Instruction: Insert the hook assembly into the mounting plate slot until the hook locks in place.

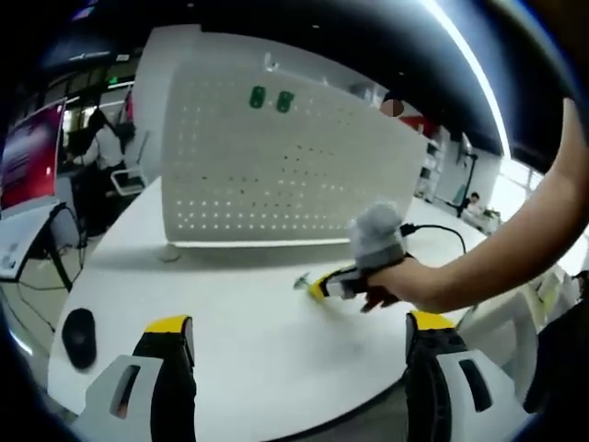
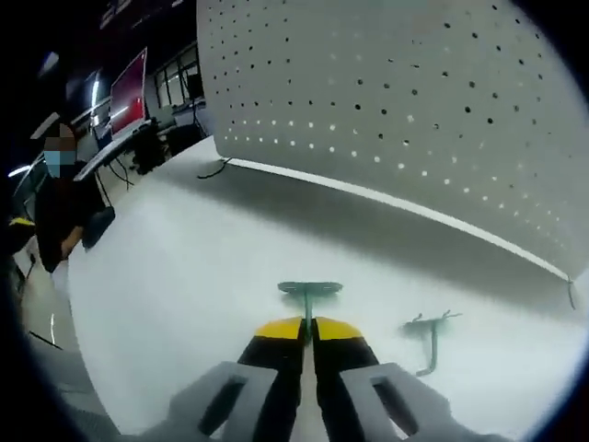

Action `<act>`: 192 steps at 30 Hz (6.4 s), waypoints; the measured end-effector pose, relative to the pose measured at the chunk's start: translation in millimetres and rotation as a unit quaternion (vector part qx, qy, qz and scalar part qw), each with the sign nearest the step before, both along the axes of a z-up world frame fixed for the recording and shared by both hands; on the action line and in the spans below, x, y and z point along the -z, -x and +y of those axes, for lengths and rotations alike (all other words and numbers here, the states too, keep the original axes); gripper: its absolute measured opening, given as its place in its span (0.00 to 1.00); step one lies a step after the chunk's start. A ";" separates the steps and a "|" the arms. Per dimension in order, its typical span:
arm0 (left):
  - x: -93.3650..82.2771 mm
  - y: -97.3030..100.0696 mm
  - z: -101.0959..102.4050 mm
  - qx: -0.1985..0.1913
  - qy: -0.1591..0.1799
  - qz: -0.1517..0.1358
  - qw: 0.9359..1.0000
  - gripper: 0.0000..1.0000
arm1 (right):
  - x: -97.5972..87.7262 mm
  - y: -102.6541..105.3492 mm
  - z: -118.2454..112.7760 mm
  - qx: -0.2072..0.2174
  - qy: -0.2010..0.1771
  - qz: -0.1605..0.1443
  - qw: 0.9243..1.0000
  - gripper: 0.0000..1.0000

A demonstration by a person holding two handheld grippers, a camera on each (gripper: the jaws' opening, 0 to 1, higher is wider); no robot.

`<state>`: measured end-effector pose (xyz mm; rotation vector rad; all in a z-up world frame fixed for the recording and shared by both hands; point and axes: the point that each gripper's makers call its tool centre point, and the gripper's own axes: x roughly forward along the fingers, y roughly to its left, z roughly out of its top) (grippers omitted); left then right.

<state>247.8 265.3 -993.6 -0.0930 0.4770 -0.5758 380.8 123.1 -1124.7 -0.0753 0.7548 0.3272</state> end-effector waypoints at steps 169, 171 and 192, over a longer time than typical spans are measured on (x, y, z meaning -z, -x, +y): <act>-54.2 -20.5 -46.1 0.154 0.141 0.104 0.972 0.11 | -182.0 130.8 97.0 -0.254 -0.040 -0.103 0.961 0.00; -51.2 -18.4 -44.1 0.157 0.130 0.106 0.973 0.18 | -182.6 129.3 93.9 -0.242 -0.060 -0.102 0.963 0.00; -71.4 -7.0 -59.7 0.174 0.147 0.001 0.974 0.96 | -204.6 104.1 69.0 -0.145 -0.181 -0.135 0.963 0.00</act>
